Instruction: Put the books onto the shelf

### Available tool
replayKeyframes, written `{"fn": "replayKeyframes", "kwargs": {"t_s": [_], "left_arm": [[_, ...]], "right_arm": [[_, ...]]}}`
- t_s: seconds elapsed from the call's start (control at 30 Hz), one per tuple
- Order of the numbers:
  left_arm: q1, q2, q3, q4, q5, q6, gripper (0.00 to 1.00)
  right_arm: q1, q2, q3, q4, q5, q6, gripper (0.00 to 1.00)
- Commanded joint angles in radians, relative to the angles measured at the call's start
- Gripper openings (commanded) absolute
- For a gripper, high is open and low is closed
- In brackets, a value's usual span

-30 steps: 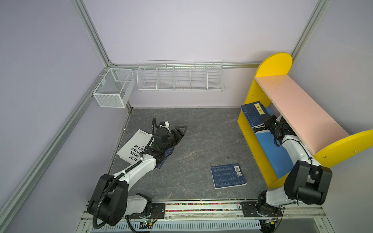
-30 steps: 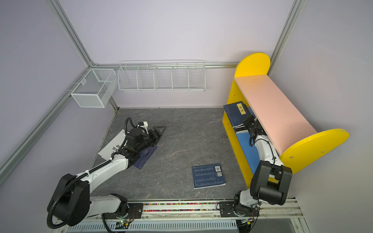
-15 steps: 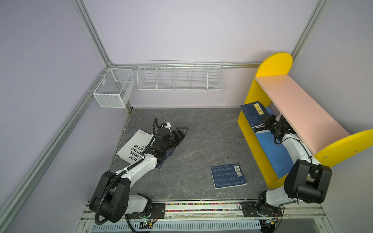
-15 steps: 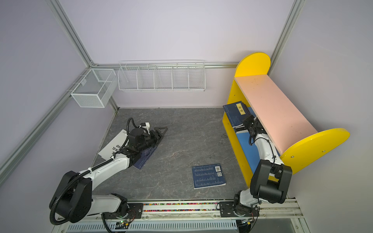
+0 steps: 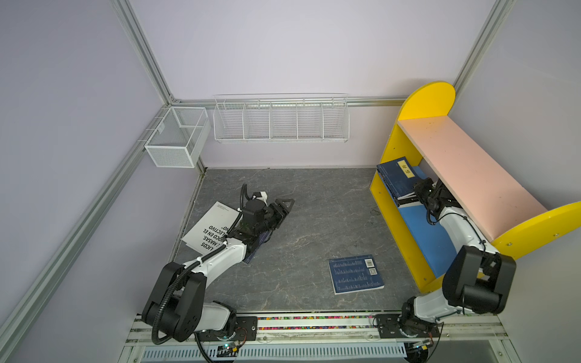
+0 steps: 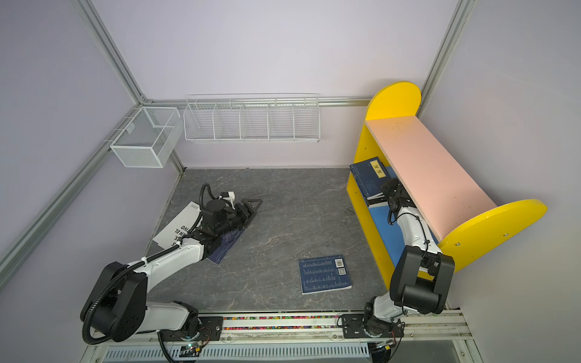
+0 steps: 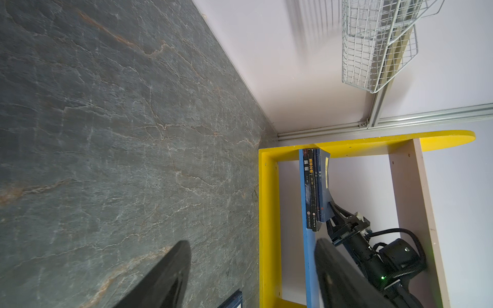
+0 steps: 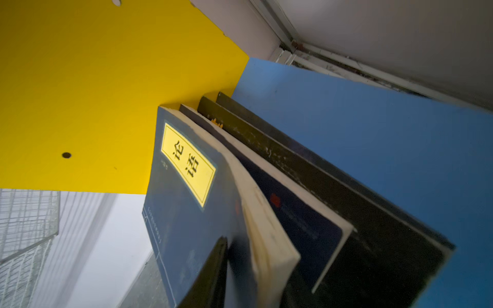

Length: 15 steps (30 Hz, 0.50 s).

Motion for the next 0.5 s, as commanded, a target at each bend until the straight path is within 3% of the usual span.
{"fn": "replayKeyframes", "kwargs": {"t_s": [0.0,0.47], "left_arm": [[0.004,0.017,0.024,0.037,0.017,-0.013,0.74],[-0.001,0.048,0.026,0.071,0.040,-0.024,0.73]], "right_arm": [[-0.007,-0.034,-0.003,0.138,0.060,0.031,0.44],[0.013,-0.134,-0.048,0.082,0.215,0.018,0.59]]}}
